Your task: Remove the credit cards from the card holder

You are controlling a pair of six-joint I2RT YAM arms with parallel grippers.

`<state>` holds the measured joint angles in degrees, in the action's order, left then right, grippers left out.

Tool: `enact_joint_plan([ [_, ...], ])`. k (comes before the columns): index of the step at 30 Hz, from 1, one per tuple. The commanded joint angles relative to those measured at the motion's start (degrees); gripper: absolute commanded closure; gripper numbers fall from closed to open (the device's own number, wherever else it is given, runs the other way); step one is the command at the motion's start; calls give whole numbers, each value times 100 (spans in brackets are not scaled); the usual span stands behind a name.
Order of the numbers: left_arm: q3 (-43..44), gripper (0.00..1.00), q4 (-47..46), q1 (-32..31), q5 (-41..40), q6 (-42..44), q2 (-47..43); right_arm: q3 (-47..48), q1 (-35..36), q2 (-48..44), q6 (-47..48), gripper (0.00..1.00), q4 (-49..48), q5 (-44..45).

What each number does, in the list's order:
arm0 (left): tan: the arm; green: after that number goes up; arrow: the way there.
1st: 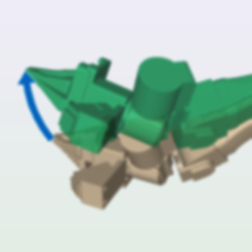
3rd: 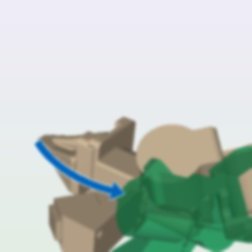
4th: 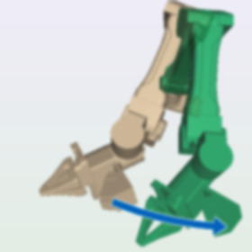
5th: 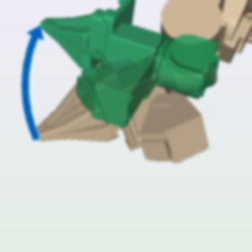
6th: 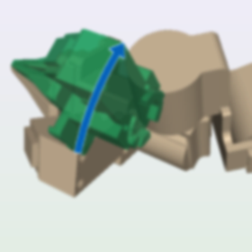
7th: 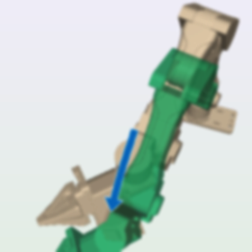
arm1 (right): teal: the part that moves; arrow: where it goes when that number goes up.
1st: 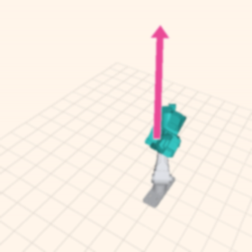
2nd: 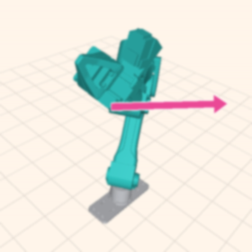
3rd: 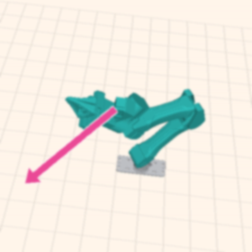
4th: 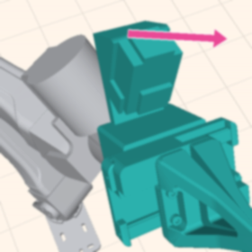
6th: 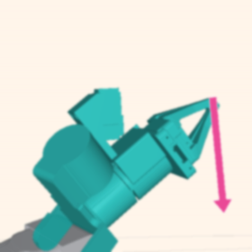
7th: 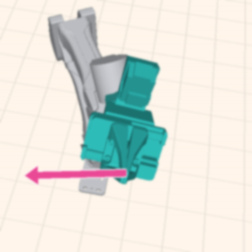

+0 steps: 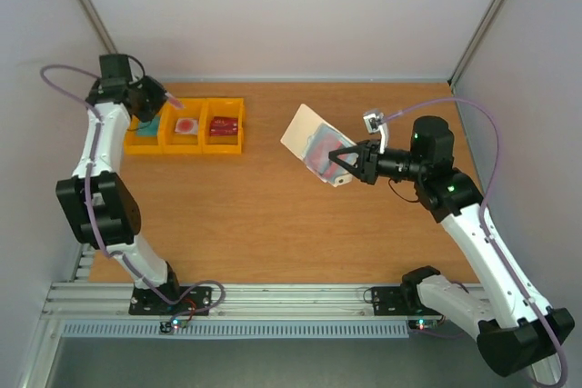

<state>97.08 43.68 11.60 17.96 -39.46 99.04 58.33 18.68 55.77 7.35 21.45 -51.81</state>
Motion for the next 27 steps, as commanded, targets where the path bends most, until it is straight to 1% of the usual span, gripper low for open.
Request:
enact_joint_plan([
  [1, -1200, 100, -2274, 5, 294, -1346, -7, 164, 134, -285, -325, 99, 46, 461],
  [6, -2005, 100, -3686, 1, 205, -2040, 338, 131, 294, -262, -417, 99, -9, 724],
  [10, -2481, 100, -4621, 1, -31, -2385, 641, 164, 385, -90, -433, 99, -129, 743],
  [15, -2572, 100, -4920, -64, 11, -2501, 984, 255, 469, 204, -359, 99, -150, 732],
  [22, -2980, 100, -5281, -312, -291, -2542, 924, 293, 512, 453, -290, 98, -193, 710],
  [27, -2911, 100, -5171, -412, -592, -2544, 1124, 360, 532, 492, -229, 98, -137, 672],
])
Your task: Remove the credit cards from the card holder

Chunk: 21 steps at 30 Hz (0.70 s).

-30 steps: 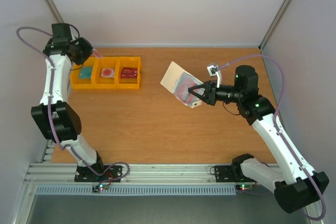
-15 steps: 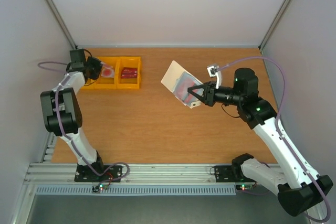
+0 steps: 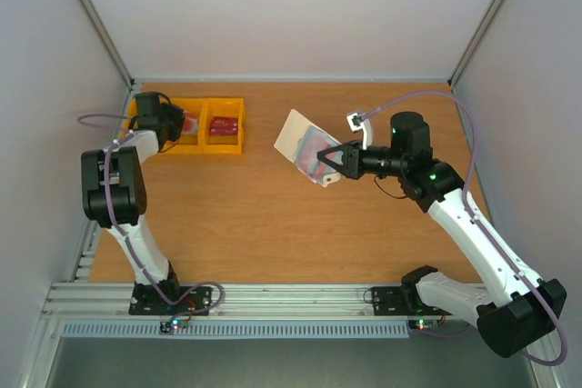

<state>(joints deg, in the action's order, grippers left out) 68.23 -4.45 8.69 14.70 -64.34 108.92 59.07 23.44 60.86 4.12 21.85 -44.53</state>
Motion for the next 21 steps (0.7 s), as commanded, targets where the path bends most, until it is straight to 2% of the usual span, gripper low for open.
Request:
enact_joint_plan([
  [1, -9, 100, -381, -122, -330, -45, 156, 301, 61, -29, 112, 98, -145, -64],
  [6, 190, 100, -400, -160, -83, 68, 436, 324, 63, -73, 232, 98, 25, -21],
  [18, 483, 100, -359, -185, -182, 257, 764, 342, 88, -73, 231, 97, 21, -139],
  [20, 478, 96, -216, -185, -142, 255, 734, 347, 90, -77, 236, 97, 29, -143],
  [21, 472, 91, -96, -185, -108, 252, 676, 350, 90, -77, 243, 97, 42, -148],
])
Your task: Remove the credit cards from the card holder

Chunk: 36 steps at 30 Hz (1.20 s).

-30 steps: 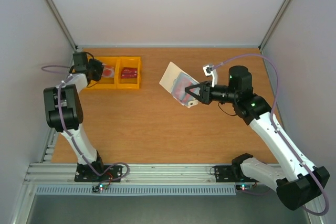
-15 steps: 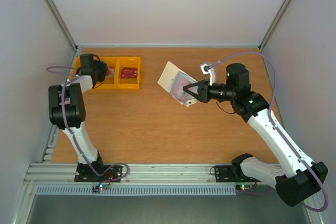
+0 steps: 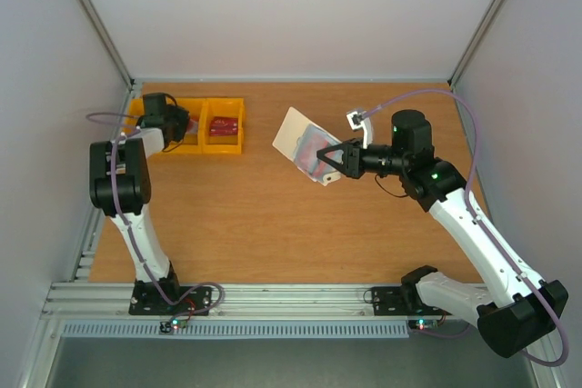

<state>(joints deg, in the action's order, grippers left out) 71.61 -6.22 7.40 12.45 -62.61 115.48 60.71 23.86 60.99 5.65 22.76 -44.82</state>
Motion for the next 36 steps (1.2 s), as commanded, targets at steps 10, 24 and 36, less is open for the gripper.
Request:
enact_joint_plan([
  [10, 568, 41, 1832, -64, 52, 440, -622, 187, 60, -115, 169, 97, -59, -276],
  [24, 1707, 28, 4596, -55, 527, 1959, -1587, 274, 65, 43, 399, 97, 324, -377],
  [36, 1487, 12, 5012, -947, 3812, 4263, -3461, 618, 329, 300, 1236, 96, 1031, -1228],
])
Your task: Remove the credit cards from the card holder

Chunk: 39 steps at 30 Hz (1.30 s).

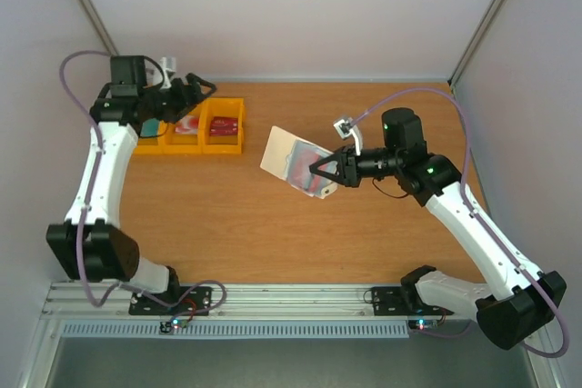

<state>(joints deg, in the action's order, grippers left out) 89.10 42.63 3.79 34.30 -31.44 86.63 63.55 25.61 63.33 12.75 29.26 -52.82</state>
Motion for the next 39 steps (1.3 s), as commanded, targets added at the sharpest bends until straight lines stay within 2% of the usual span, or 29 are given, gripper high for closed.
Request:
enact_joint_plan([
  [1, -361, 11, 161, -676, 1933, 1375, -680, 368, 177, 81, 596, 96, 471, -470],
  [5, -821, 11, 468, -784, 2934, 1927, -1073, 360, 249, 41, 713, 96, 524, -794],
  [8, -1257, 8, 490, -1097, 3128, 2983, -1596, 358, 345, 28, 882, 95, 616, -922],
  [10, -1620, 5, 180, -1367, 3193, 3523, -1974, 360, 415, 43, 977, 95, 674, -962],
  [13, -2177, 1, -499, -1695, 3302, 3552, -2358, 369, 487, 65, 1097, 95, 682, -1180],
  [18, -2616, 1, -784, -2447, 3202, 4068, -2615, 492, 582, 173, 1275, 95, 841, -1283],
  [22, -2955, 2, -1536, -2762, 3188, 3783, -2666, 553, 619, 280, 1338, 95, 865, -1254],
  [24, -3114, 13, -1949, -2793, 3251, 3440, -2673, 539, 621, 294, 1312, 95, 799, -1260],
  [26, -3382, 30, -2483, -2821, 3243, 2932, -2709, 505, 620, 323, 1216, 95, 699, -1176],
  [30, -4012, 87, -3684, -2831, 2777, 1623, -2763, 301, 618, 385, 858, 91, 546, -782],
  [32, -4328, 99, -4425, -2831, 2661, 986, -2786, 127, 619, 391, 632, 87, 452, -666],
  [35, -4815, 100, -5546, -2840, 2396, 126, -2809, -130, 616, 340, 390, 78, 296, -658],
  [39, -5165, 100, -6219, -2840, 2076, -523, -2873, -453, 535, 46, 239, 70, 125, -718],
])
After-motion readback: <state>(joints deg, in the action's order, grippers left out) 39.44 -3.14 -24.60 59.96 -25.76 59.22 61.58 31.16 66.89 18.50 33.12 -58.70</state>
